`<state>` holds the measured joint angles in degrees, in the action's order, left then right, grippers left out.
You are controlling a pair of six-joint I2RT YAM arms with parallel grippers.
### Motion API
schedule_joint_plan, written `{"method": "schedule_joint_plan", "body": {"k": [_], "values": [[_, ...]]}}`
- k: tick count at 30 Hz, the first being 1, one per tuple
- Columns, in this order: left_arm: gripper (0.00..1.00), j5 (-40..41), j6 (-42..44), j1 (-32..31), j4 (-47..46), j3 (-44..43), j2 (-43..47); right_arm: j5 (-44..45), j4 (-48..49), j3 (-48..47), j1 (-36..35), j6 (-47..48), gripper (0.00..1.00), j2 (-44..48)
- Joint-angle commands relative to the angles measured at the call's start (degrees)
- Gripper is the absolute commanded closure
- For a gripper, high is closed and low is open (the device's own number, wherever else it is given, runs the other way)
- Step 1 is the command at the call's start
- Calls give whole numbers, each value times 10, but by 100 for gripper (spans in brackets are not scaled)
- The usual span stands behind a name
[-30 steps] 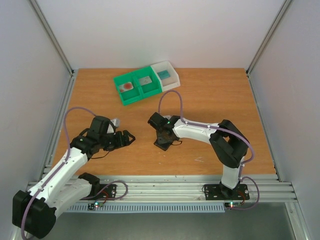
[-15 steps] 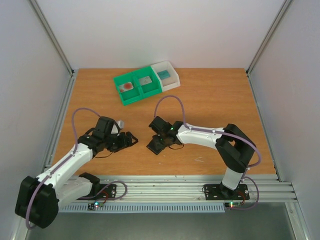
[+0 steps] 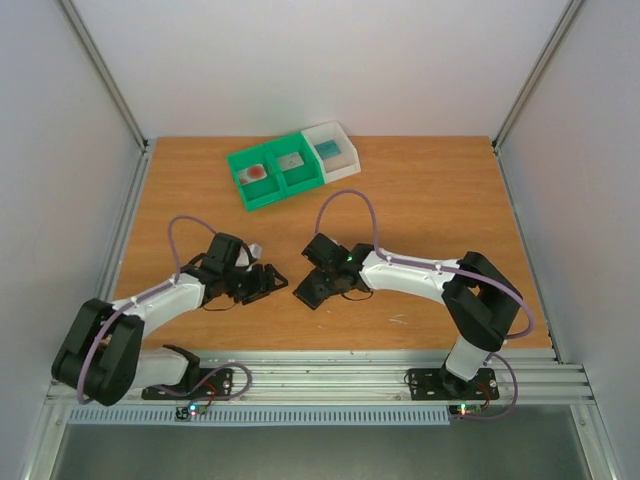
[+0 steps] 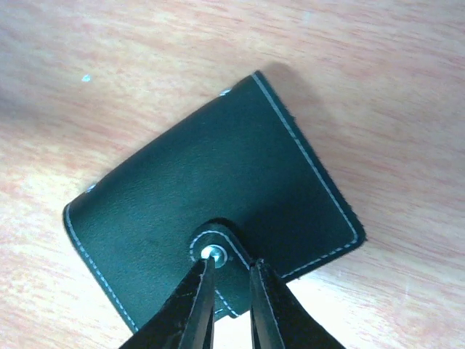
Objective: Take the credit cards out of the card holder
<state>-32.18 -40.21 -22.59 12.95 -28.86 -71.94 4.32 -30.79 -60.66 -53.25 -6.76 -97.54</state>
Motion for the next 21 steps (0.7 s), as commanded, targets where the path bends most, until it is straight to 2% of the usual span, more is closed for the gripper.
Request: {"method": "schedule_joint_plan", "body": {"k": [1, 14, 18, 21], "values": [[29, -22, 0, -3, -90, -4, -50, 32, -40, -6, 5, -87, 83, -9], [33, -47, -8, -4, -178, -23, -170, -33, 54, 56, 61, -98, 85, -23], [35, -59, -26, -10, -206, -16, -181, -37, 86, 61, 74, -83, 88, -31], [36, -59, -35, -22, -218, -16, -187, -73, 115, 70, 87, -76, 88, -38]]}}
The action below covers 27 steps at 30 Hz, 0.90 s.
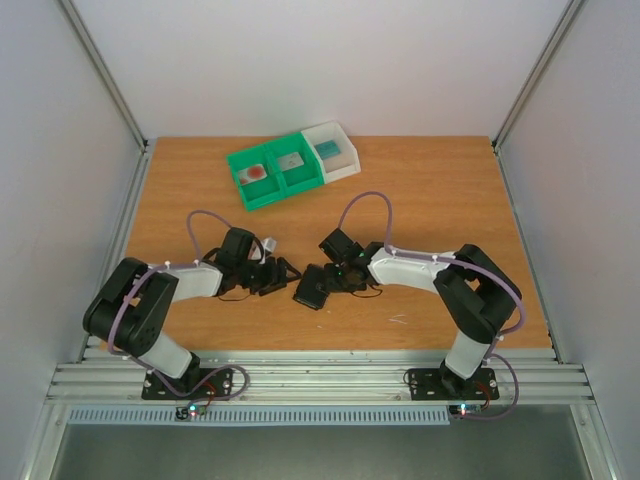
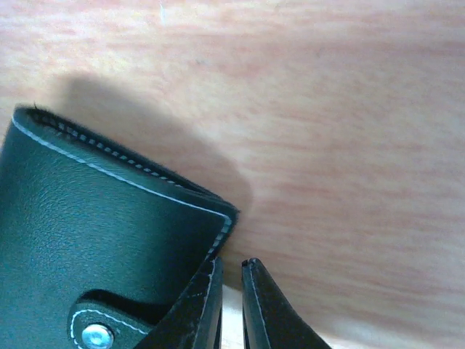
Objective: Take the credit cards out of the card holder
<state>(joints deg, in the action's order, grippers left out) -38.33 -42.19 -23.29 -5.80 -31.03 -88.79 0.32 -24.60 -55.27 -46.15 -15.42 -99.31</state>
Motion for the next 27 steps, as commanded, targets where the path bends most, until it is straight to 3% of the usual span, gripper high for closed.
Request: {"method": "schedule_joint_plan", "body": {"k": [1, 7, 10, 16, 19, 27], "values": [[36, 2, -18, -20, -33, 4, -24, -40, 62, 18, 19, 13, 89, -22], [40, -4, -42, -48, -69, -1, -62, -60, 92, 30, 33, 20, 89, -34], [48, -6, -54, -55, -86, 0, -70, -63, 97, 38, 33, 19, 89, -32], [85, -8, -66, -55, -93, 2, -55, -57, 79, 43, 34, 19, 89, -19], [99, -12, -72, -56, -93, 4, -39, -43, 56, 43, 33, 18, 88, -2], [99, -11, -77, -56, -47, -1, 17, -53, 3, 47, 32, 36, 80, 74]]}}
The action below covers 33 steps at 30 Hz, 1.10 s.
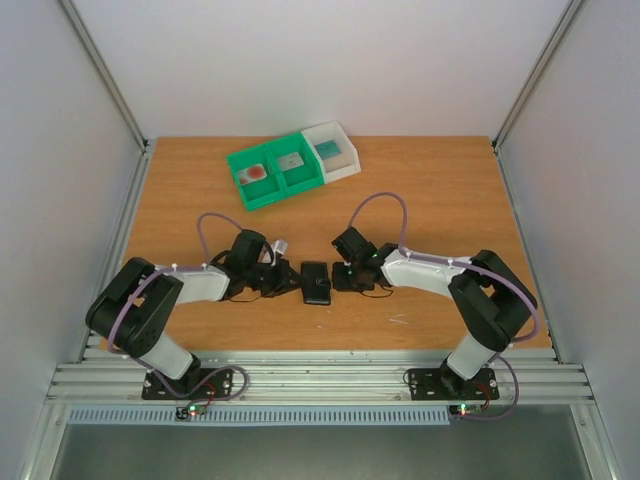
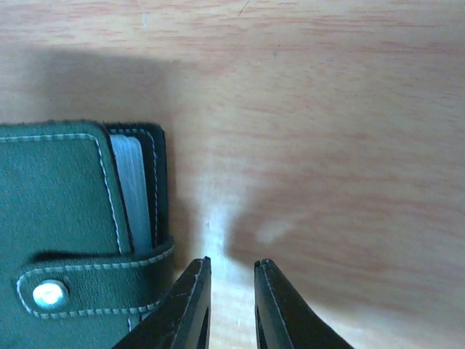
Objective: Take the credit cards out of the card holder
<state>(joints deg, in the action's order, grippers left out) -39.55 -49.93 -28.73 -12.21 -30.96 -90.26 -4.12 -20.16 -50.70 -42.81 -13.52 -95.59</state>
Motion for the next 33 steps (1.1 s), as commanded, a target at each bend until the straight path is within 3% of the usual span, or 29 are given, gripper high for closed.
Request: {"method": "schedule_joint_plan", "body": {"k": [1, 16, 26, 33], "values": [[100, 4, 4, -2, 28, -3, 36, -15, -42, -1, -5, 17, 78, 41], [100, 17, 27, -3, 97, -11, 70, -31, -56, -75, -68, 12, 47, 7], [100, 12, 27, -3, 98, -11, 68, -33, -65, -103, -71, 11, 44, -35], [100, 13, 29, -3, 103, -9, 68, 31, -116, -106, -71, 22, 49, -48]]}}
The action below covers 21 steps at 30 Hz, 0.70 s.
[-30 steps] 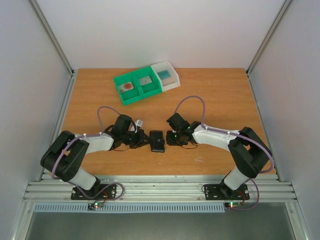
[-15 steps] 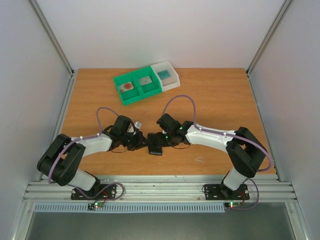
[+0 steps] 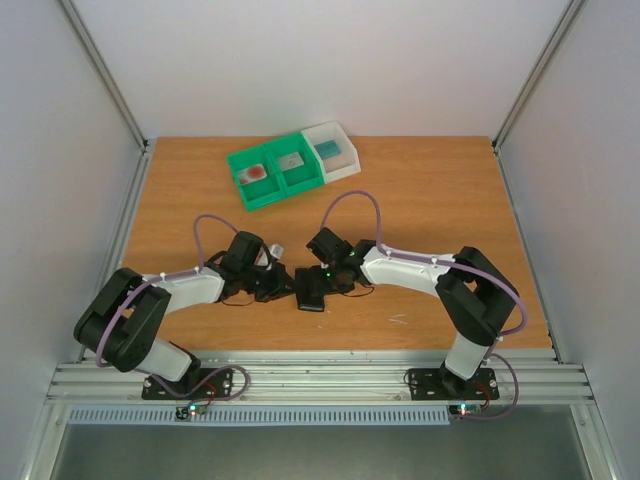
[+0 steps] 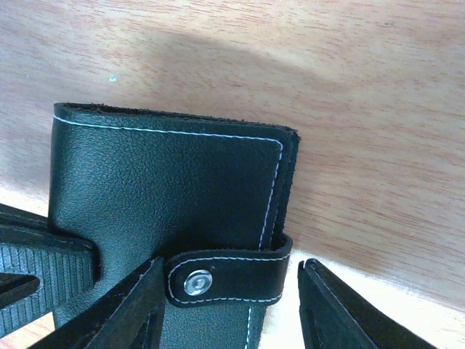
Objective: Take the credit cards out of the card holder
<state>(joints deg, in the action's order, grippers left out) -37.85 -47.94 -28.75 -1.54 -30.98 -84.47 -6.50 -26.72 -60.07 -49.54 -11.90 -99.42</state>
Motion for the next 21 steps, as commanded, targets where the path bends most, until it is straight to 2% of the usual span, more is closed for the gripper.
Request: {"method": "schedule_joint_plan", "body": {"k": [1, 8, 14, 21], "values": [[100, -5, 9, -3, -3, -9, 10, 71, -61, -14, -4, 7, 51, -11], [100, -3, 10, -3, -1, -8, 9, 154, -113, -15, -4, 6, 64, -1], [100, -1, 12, -3, 2, -6, 10, 158, -111, -8, -4, 6, 69, 9], [100, 0, 13, -3, 2, -2, 10, 148, -102, -3, -4, 4, 81, 15]]}}
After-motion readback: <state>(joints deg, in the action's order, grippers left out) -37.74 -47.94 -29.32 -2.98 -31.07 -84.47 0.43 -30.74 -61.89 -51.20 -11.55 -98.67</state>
